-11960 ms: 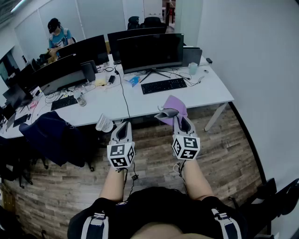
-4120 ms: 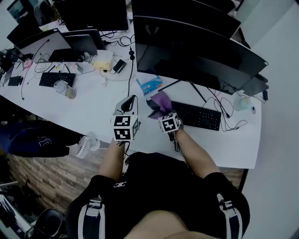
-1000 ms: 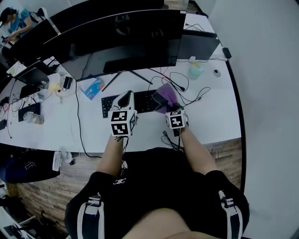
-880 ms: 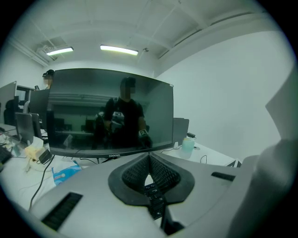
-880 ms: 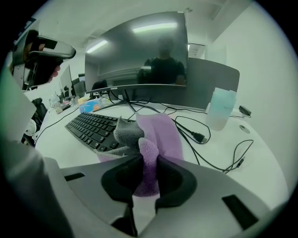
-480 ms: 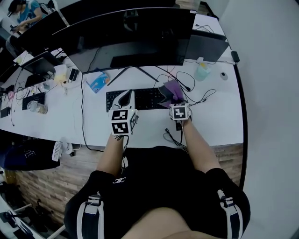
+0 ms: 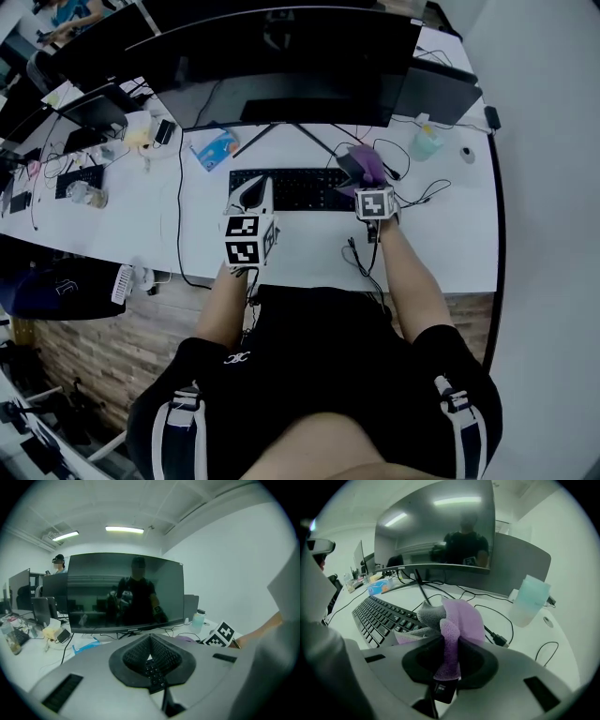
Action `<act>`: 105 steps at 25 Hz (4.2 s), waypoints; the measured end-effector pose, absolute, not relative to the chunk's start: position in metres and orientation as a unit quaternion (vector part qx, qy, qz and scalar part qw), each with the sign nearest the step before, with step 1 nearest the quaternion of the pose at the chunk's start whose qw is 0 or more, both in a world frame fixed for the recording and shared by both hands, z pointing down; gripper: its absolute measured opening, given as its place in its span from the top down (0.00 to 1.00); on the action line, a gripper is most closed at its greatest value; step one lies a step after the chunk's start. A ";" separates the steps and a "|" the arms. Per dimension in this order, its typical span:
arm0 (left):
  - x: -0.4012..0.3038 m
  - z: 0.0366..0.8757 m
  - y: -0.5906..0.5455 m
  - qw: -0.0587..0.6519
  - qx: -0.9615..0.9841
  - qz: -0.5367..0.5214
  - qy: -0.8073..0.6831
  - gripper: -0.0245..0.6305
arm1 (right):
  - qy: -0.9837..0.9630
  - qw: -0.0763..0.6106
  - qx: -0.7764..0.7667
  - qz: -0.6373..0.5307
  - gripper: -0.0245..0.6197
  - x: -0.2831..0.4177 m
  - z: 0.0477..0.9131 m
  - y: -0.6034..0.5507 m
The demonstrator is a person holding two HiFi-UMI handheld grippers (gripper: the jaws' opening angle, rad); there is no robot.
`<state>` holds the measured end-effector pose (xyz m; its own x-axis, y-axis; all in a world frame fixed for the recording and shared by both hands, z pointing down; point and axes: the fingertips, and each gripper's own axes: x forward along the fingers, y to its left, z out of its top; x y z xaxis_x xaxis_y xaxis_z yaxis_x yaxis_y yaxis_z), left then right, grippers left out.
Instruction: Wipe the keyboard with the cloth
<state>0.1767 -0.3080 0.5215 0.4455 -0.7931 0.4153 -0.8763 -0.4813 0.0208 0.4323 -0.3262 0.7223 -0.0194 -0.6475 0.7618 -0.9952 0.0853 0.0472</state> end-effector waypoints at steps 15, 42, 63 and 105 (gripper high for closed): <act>0.119 0.517 -0.327 0.119 0.837 0.178 -0.503 0.95 | -0.617 0.366 0.659 0.226 0.83 0.417 0.720 -0.343; 0.000 0.519 -0.357 0.118 0.831 0.174 -0.515 0.95 | -0.602 0.375 0.684 0.168 0.84 0.282 0.717 -0.365; -0.084 0.523 -0.369 0.122 0.812 0.168 -0.545 0.95 | -0.660 0.363 0.641 0.147 0.84 0.155 0.718 -0.404; -0.162 0.470 -0.355 0.110 0.813 0.039 -0.570 0.95 | -0.772 0.017 0.632 0.069 0.83 0.059 0.487 -0.371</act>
